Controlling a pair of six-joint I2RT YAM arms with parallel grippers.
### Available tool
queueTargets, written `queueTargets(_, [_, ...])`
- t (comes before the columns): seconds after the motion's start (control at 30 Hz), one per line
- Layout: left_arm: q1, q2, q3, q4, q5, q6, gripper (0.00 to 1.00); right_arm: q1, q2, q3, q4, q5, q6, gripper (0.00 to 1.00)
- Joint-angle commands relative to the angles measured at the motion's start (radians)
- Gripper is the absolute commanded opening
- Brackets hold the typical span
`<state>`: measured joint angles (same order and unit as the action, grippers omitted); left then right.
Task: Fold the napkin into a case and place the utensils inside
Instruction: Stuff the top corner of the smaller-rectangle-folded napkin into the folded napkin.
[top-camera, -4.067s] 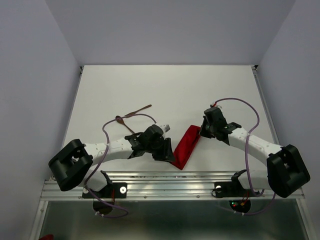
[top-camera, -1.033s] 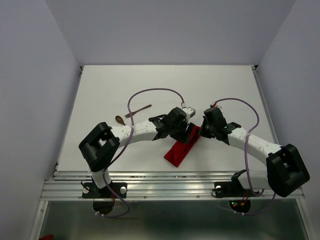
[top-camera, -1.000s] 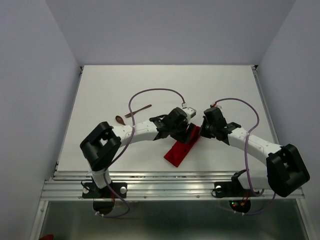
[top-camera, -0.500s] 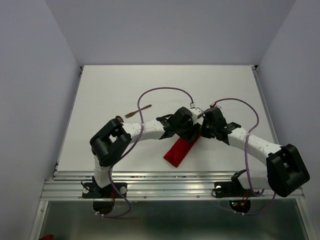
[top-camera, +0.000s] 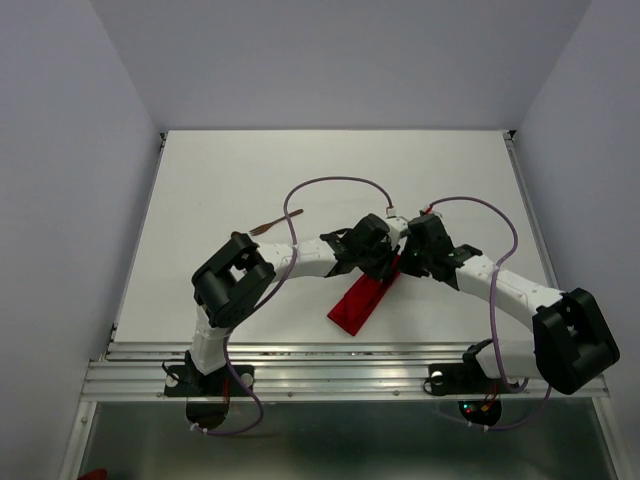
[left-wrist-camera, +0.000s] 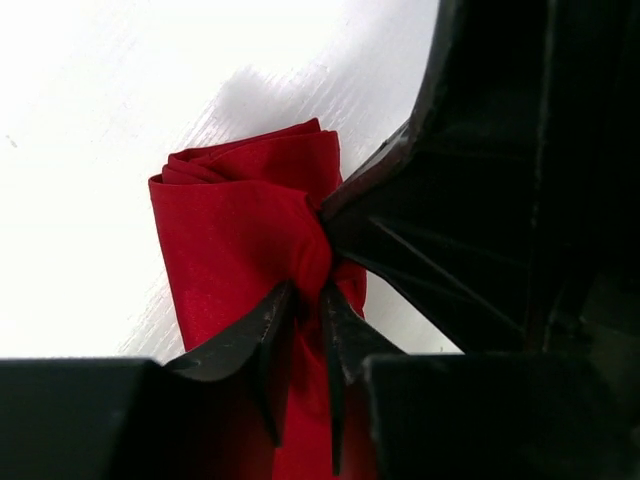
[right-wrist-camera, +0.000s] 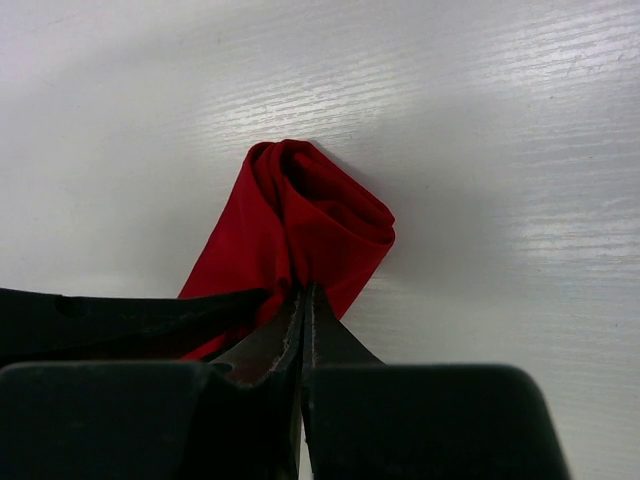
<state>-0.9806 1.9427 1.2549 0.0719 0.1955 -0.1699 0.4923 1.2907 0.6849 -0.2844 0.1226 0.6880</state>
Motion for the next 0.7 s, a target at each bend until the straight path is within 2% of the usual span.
queueTargets(0.0, [-0.006,-0.007,0.055,0.032,0.009,-0.003,0.22,0.008,-0.021,0.002,0.033,-0.009,0.007,0.01])
queueTargets(0.13, [-0.006,-0.008,0.057,0.037,0.004,-0.016,0.00,0.008,-0.021,0.001,0.034,-0.009,0.007,0.01])
queueTargets(0.23, [-0.003,-0.014,0.049,0.043,0.018,-0.026,0.00,0.008,-0.022,-0.001,0.034,-0.006,0.010,0.01])
queueTargets(0.4, [0.031,-0.053,-0.011,0.129,0.139,-0.081,0.00,0.008,-0.028,-0.007,0.034,-0.006,0.016,0.01])
queueTargets(0.67, [0.083,-0.064,-0.058,0.206,0.245,-0.144,0.00,0.008,-0.053,-0.013,0.033,-0.003,0.021,0.01])
